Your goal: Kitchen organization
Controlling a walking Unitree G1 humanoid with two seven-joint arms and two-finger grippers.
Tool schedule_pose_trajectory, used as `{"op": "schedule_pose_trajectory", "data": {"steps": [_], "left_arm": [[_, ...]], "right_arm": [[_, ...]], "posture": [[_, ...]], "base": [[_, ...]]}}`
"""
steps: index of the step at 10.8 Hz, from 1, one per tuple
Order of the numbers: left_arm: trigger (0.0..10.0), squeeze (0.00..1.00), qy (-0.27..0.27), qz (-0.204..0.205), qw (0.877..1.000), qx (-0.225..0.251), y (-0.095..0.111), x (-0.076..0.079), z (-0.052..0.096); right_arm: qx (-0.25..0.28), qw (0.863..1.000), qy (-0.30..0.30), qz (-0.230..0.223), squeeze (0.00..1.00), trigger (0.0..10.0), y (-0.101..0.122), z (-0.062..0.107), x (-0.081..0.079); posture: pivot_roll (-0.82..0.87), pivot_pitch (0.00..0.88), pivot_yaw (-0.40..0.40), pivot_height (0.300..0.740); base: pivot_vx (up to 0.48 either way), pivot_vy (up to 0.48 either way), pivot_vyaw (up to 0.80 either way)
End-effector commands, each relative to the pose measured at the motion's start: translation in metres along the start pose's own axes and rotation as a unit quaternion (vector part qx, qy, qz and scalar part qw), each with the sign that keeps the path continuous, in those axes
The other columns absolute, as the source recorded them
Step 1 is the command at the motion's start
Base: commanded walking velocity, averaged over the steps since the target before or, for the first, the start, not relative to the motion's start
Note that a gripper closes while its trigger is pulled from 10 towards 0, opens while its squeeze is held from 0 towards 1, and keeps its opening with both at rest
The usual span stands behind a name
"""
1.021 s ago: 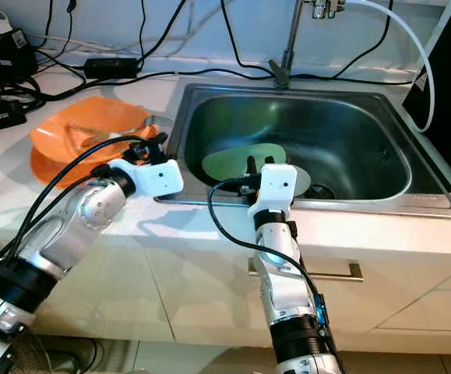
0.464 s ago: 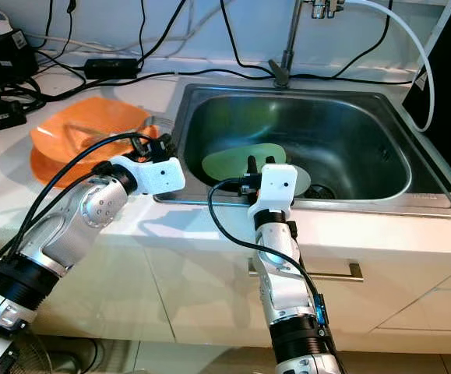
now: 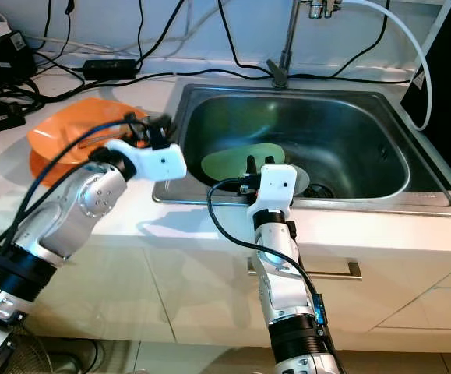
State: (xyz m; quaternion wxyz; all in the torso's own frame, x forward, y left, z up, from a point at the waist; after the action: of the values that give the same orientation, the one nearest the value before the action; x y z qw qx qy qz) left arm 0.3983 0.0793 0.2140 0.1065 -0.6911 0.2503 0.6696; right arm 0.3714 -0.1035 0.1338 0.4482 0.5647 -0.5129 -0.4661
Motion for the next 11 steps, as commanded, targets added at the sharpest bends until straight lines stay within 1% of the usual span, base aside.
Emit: {"op": "schedule_pose_trajectory", "data": {"steps": [1,2,3,4,5,6,7,8,9,10,11], "left_arm": [[0.0,0.00,0.041,-0.018,0.999,0.017,0.009,-0.027,-0.002],[2.1,0.00,0.074,-0.014,0.997,0.033,0.016,-0.042,-0.002],[10.0,0.00,0.119,0.039,0.989,0.078,0.034,-0.062,-0.001],[10.0,0.00,0.135,0.087,0.981,0.109,0.047,-0.071,0.000],[10.0,0.00,0.151,0.156,0.962,0.166,0.070,-0.083,0.004],[10.0,0.00,0.140,0.232,0.939,0.212,0.088,-0.087,0.007],[10.0,0.00,0.122,0.273,0.929,0.220,0.093,-0.084,0.007],[10.0,0.00,0.098,0.327,0.912,0.227,0.096,-0.079,0.006],[10.0,0.00,0.073,0.417,0.875,0.235,0.102,-0.074,0.006],[10.0,0.00,0.054,0.463,0.853,0.233,0.104,-0.069,0.005],[10.0,0.00,0.038,0.502,0.834,0.227,0.103,-0.064,0.004]], "right_arm": [[-0.007,1.000,-0.005,0.003,0.00,10.0,-0.002,-0.003,0.002],[-0.007,1.000,-0.006,0.004,0.00,10.0,-0.002,-0.003,0.002],[-0.007,1.000,-0.007,0.005,0.00,10.0,-0.002,-0.003,0.003],[-0.006,1.000,-0.008,0.008,0.00,10.0,-0.002,-0.004,0.003],[-0.005,1.000,-0.007,0.012,0.00,10.0,-0.002,-0.004,0.004],[-0.004,1.000,-0.006,0.016,0.00,10.0,-0.001,-0.004,0.004],[-0.002,1.000,-0.004,0.021,0.00,10.0,-0.001,-0.005,0.004],[0.004,1.000,-0.001,0.030,1.00,10.0,0.001,-0.006,0.004],[0.017,0.998,0.007,0.055,1.00,10.0,0.007,-0.007,0.002],[0.036,0.995,0.033,0.086,1.00,10.0,0.016,-0.008,-0.006],[0.052,0.993,0.054,0.092,1.00,10.0,0.026,-0.010,-0.014]], "posture": [[-0.04,0.000,0.013,0.740],[-0.04,0.000,0.013,0.740],[-0.04,0.000,0.014,0.740],[-0.04,0.000,0.014,0.740],[-0.05,0.000,0.012,0.740],[-0.05,0.000,0.011,0.740],[-0.05,0.000,0.010,0.740],[-0.05,0.000,0.010,0.740],[-0.05,0.000,0.011,0.740],[-0.06,0.000,0.013,0.740],[-0.06,0.000,0.013,0.740]], "base": [[0.000,0.000,0.00],[0.000,0.000,0.00],[0.000,0.000,0.00],[0.000,0.000,0.00],[0.000,0.000,0.00],[0.000,0.000,0.00],[0.000,0.000,0.00],[0.000,0.000,0.00],[0.000,0.000,0.00],[0.000,0.000,0.00],[0.000,0.000,0.00]]}}
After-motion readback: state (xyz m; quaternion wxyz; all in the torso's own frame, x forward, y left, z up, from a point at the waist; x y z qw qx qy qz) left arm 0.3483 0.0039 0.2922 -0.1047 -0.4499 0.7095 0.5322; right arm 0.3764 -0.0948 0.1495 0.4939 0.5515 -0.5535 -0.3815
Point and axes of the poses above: a point about 5 cm out from each wrist's last joint towards the gripper, its own z axis pointing back from the gripper into the wrist, its own y axis along the axis of the wrist's last joint, x = y × z, the point moved 6 cm from there along -z, pointing out of the wrist towards the gripper, and after that the axes turned 1 degree about -z, right-handed, at the moved point
